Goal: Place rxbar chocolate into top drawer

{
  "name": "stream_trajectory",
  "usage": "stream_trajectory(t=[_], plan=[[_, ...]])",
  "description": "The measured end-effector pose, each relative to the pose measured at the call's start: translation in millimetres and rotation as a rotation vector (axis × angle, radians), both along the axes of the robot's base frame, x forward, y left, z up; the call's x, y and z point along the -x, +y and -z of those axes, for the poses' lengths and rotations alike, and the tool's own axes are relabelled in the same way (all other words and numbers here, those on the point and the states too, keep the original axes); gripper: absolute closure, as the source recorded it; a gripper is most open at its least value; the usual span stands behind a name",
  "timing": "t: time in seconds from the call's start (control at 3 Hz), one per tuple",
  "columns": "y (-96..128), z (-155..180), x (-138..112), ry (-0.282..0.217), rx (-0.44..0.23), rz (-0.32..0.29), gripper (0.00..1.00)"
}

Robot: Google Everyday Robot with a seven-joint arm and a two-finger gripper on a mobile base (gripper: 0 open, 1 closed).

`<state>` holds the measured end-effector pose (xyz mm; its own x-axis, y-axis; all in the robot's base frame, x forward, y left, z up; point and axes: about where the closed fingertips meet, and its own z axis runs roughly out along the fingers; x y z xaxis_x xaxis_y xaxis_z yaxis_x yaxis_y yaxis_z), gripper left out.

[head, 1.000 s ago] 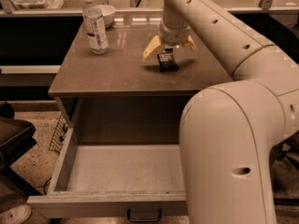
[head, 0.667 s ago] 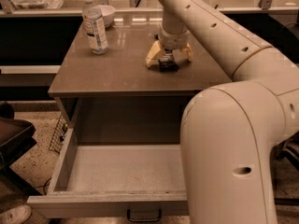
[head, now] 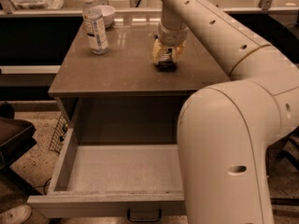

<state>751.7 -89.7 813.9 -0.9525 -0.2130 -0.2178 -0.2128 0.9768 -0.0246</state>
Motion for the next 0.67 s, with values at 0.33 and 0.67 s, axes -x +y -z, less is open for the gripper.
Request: stream_trajectory(t=[0.33,0.67], plan=[[-0.1,-8.8,0.0,0.0,0.0,0.0,1.0],[-0.1,-8.8,0.0,0.0,0.0,0.0,1.0]])
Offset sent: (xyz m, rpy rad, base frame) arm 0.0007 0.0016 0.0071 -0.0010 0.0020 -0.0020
